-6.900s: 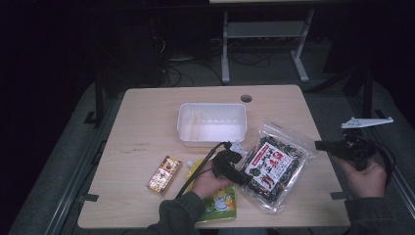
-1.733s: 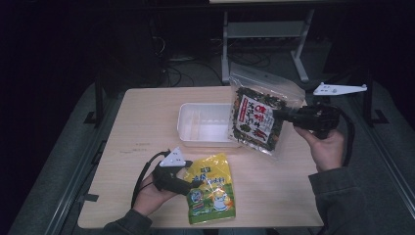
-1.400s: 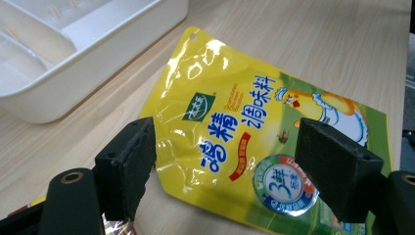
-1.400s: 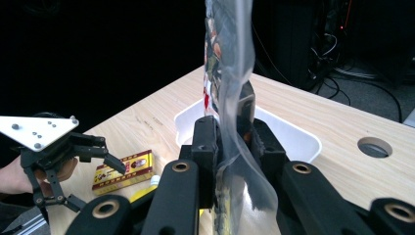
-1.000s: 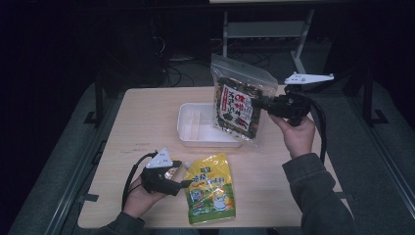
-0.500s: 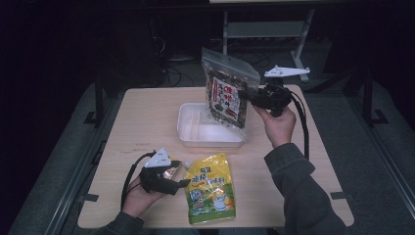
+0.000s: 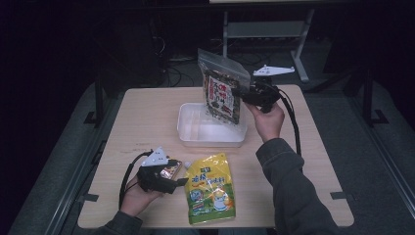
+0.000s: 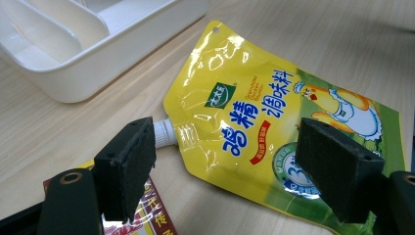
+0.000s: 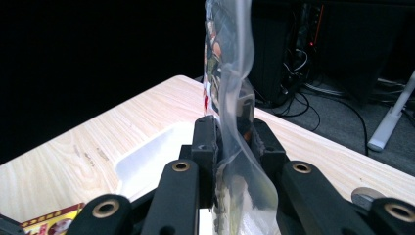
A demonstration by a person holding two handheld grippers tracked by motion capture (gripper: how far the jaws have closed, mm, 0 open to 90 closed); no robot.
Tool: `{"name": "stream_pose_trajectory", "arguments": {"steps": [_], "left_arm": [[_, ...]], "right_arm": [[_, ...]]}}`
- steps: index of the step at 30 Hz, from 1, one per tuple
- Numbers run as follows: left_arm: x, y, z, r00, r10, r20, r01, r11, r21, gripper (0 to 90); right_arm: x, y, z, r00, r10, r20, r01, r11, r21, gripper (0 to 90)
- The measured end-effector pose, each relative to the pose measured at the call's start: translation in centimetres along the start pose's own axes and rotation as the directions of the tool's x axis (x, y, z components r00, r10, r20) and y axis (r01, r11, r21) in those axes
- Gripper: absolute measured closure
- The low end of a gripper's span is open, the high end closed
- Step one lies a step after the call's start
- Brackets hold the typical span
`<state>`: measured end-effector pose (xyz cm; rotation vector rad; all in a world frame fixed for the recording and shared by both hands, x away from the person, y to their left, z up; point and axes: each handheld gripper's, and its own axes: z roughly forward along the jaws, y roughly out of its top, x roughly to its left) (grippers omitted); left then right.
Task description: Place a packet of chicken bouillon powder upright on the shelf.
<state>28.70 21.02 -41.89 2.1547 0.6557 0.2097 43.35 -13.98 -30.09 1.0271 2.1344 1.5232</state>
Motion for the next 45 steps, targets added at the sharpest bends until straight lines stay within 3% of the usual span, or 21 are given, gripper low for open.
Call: {"name": "stream_pose_trajectory", "arguments": {"steps": [11,18,39,45], "left_arm": [[0.3,-0.2,-0.1,0.9999,-0.011,0.001,0.011,0.9999,-0.003,22.5],[0.5,-0.4,-0.2,0.9999,-0.016,-0.001,0.016,0.9999,-0.001,22.6],[0.7,-0.6,-0.1,0.9996,-0.028,0.001,0.028,0.9996,-0.001,22.6],[0.7,-0.7,-0.2,0.9994,-0.034,-0.004,0.034,0.9994,-0.004,22.6]], "right_arm": [[-0.7,-1.7,1.5,1.0000,0.001,-0.008,-0.001,1.000,0.017,75.3],[-1.4,-3.2,2.2,0.9993,0.030,-0.023,-0.029,0.999,0.018,75.2],[-2.9,-4.5,1.9,0.9974,0.035,-0.063,-0.033,0.999,0.036,75.0],[-3.4,-4.7,1.9,0.9958,0.056,-0.073,-0.053,0.998,0.038,74.6]]}}
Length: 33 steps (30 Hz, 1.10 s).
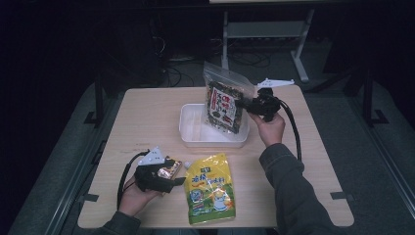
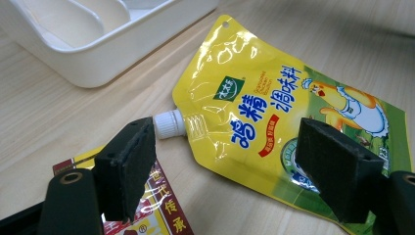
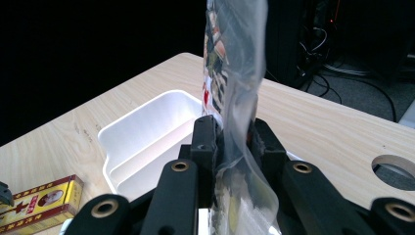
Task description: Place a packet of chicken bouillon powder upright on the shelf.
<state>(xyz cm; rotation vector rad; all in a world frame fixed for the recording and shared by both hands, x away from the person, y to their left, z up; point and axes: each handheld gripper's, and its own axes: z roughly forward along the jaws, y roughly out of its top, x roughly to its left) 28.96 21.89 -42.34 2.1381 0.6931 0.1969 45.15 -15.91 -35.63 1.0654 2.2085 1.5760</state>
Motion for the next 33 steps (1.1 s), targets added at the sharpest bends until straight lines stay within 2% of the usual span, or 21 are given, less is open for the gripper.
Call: {"name": "stream_pose_trajectory", "arguments": {"steps": [5,7,11,19,33], "left_arm": [[0.0,0.0,0.1,1.0000,-0.001,0.000,0.001,1.0000,0.003,22.6],[0.0,-0.1,0.1,1.0000,-0.001,-0.001,0.001,1.0000,0.003,22.6],[0.0,-0.1,0.1,1.0000,-0.003,-0.002,0.003,1.0000,0.001,22.6],[0.0,0.0,-0.1,1.0000,0.000,-0.008,0.000,1.0000,-0.003,22.6],[-0.1,0.0,0.0,0.9999,-0.004,-0.010,0.004,1.0000,-0.003,22.6]], "right_arm": [[-0.1,0.0,-0.1,0.9999,0.016,0.000,-0.016,1.000,0.011,71.8],[-0.3,0.0,-0.2,0.9997,0.025,-0.004,-0.025,1.000,0.011,64.6],[-0.4,0.0,-0.6,0.9994,0.035,-0.006,-0.035,0.999,0.023,57.2],[-0.5,-0.1,-1.9,0.9986,0.053,0.007,-0.053,0.998,0.019,48.0],[0.0,-0.9,-3.6,0.9972,0.074,-0.007,-0.074,0.997,0.030,38.9]]}}
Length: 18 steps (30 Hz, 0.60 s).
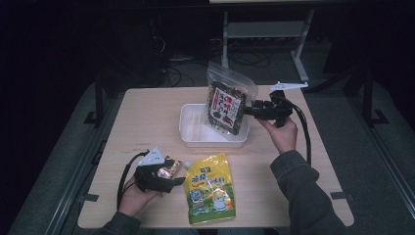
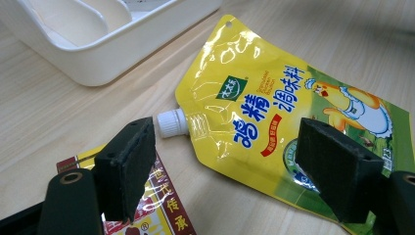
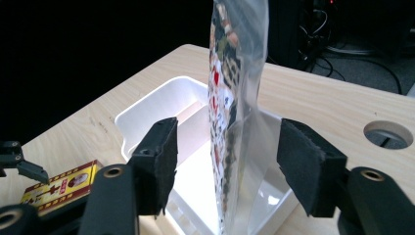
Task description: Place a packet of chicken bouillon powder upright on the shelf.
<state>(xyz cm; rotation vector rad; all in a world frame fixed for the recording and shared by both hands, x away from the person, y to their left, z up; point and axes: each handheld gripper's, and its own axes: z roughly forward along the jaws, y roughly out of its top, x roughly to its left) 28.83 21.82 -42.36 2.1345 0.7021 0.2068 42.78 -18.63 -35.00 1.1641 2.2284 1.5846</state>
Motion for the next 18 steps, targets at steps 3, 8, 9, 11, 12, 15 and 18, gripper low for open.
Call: {"name": "stream_pose_trajectory", "arguments": {"steps": [3,8,9,11,12,15,18], "left_arm": [[-0.1,0.0,0.1,1.0000,0.000,0.002,0.000,1.0000,-0.001,22.5],[-0.2,0.0,0.2,1.0000,0.003,0.003,-0.003,1.0000,0.006,22.5],[-0.2,0.0,0.2,1.0000,0.002,0.004,-0.002,1.0000,0.006,22.5],[-0.2,0.0,0.2,1.0000,0.004,0.002,-0.004,1.0000,0.007,22.5],[-0.2,0.0,0.2,1.0000,0.004,0.002,-0.004,1.0000,0.006,22.5],[-0.1,0.0,0.1,1.0000,0.005,0.000,-0.005,1.0000,0.004,22.5],[0.0,-0.1,0.0,1.0000,0.002,-0.002,-0.002,1.0000,0.003,22.5]], "right_arm": [[0.2,-0.4,-0.3,1.0000,0.003,-0.005,-0.003,1.000,0.004,38.4],[0.3,-0.7,-0.8,0.9998,0.008,-0.018,-0.007,1.000,0.004,37.1],[0.4,-0.8,-0.9,0.9998,0.008,-0.021,-0.008,1.000,0.007,36.4],[0.4,-1.0,-1.1,0.9997,0.009,-0.024,-0.009,1.000,0.007,36.0],[0.5,-1.2,-1.1,0.9996,0.011,-0.025,-0.010,1.000,0.006,35.8],[0.5,-1.6,-1.3,0.9994,0.015,-0.030,-0.015,1.000,0.011,35.3],[0.6,-2.0,-1.3,0.9991,0.019,-0.038,-0.018,1.000,0.021,34.3]]}}
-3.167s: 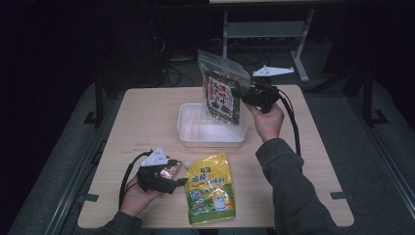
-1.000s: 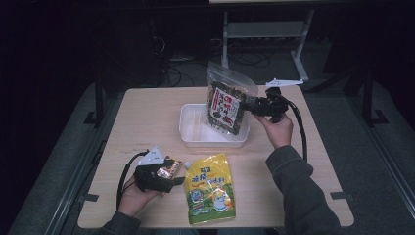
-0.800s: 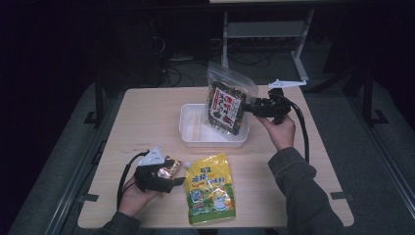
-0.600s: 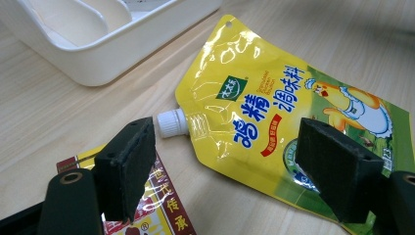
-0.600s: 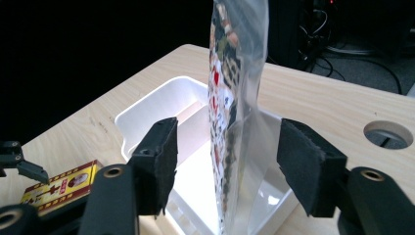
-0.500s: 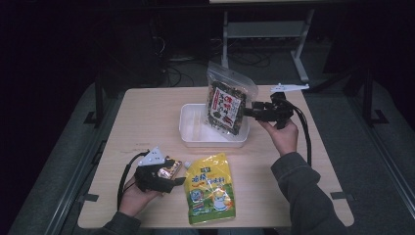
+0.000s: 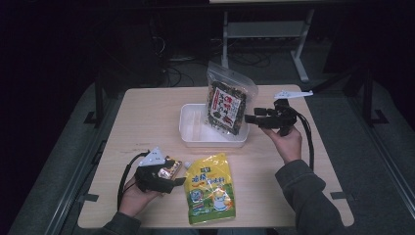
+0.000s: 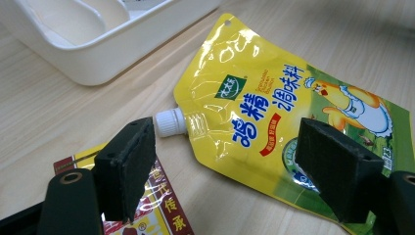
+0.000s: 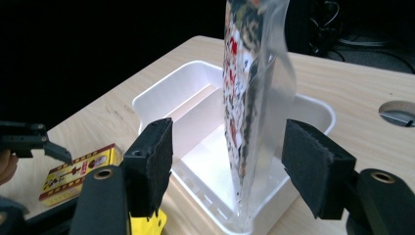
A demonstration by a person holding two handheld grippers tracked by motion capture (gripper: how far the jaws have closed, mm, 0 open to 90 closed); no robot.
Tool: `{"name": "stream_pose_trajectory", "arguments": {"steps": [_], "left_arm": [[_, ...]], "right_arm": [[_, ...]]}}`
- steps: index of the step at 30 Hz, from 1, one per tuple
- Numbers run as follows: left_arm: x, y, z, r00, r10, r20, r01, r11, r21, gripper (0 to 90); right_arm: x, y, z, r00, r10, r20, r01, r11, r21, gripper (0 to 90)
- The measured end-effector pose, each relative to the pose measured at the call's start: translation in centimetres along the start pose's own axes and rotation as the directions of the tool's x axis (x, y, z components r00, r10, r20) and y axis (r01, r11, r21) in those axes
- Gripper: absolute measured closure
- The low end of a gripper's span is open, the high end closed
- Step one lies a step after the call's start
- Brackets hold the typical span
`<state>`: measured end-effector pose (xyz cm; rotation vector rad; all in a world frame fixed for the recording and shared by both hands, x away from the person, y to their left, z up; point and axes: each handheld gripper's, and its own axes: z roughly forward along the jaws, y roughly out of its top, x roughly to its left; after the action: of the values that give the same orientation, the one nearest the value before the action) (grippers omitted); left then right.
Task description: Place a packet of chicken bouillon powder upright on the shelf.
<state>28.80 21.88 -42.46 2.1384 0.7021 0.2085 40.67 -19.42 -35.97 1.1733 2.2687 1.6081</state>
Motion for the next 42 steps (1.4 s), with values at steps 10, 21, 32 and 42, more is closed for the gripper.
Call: {"name": "stream_pose_trajectory", "arguments": {"steps": [10,21,32,42], "left_arm": [[0.1,0.0,-0.1,1.0000,-0.005,-0.007,0.005,1.0000,-0.002,22.5],[0.0,-0.1,-0.3,0.9999,-0.008,-0.012,0.008,1.0000,-0.004,22.5],[0.0,-0.3,-0.5,0.9998,-0.011,-0.016,0.010,0.9999,-0.007,22.5],[-0.1,-0.2,-0.3,0.9999,-0.005,-0.016,0.005,1.0000,-0.002,22.6]], "right_arm": [[0.8,-0.9,-0.1,0.9997,-0.004,-0.022,0.005,0.999,0.043,31.4],[2.5,-1.4,-0.4,0.9980,-0.019,-0.060,0.023,0.997,0.077,29.7],[3.6,-2.4,0.1,0.9957,-0.021,-0.090,0.032,0.992,0.124,29.0],[4.4,-3.7,0.9,0.9931,-0.016,-0.116,0.036,0.985,0.170,28.8]]}}
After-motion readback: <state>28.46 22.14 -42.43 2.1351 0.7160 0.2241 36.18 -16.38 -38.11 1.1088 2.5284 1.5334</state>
